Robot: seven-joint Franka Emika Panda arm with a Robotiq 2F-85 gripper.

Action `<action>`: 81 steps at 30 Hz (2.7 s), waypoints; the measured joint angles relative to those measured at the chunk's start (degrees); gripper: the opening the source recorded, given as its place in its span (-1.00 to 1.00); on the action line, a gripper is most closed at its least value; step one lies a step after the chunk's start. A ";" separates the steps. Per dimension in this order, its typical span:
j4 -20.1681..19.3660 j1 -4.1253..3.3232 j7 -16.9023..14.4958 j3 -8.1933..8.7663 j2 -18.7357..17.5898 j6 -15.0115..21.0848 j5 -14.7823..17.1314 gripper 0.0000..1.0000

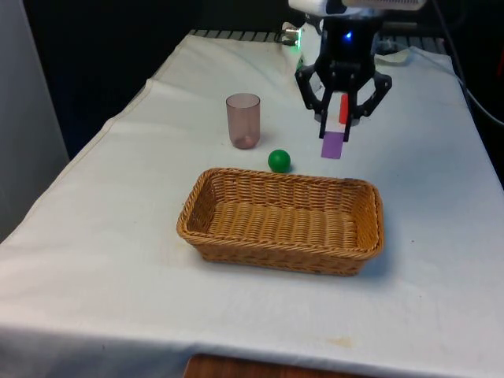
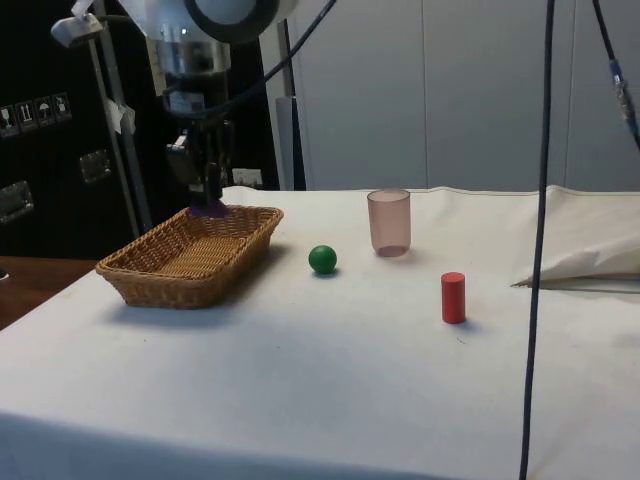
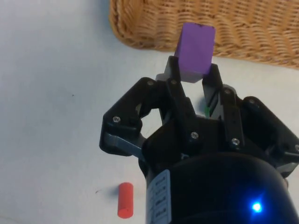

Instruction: Pick up the triangular block and place it into the basket.

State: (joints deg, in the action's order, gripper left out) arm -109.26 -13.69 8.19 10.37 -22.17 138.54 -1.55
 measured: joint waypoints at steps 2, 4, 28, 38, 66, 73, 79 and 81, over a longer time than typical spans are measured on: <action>1.09 0.06 -0.23 0.17 -0.74 0.00 0.06 -0.35; 1.55 0.11 -0.34 0.29 -1.20 0.00 0.11 -0.35; 11.80 1.38 -0.63 3.50 -15.30 4.30 1.32 -0.35; 12.38 1.89 -0.63 4.53 -18.62 8.02 2.23 -0.35; 12.55 1.60 -1.26 4.41 -15.58 6.36 4.01 1.00; 12.66 1.55 -1.26 4.58 -12.83 4.01 3.95 1.00; 12.72 1.55 -1.26 4.70 -11.12 2.06 3.84 1.00; 12.72 1.49 -1.26 4.70 -10.49 1.38 3.78 1.00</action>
State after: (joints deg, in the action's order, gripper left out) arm -96.54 -12.20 6.93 15.07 -32.66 139.92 2.23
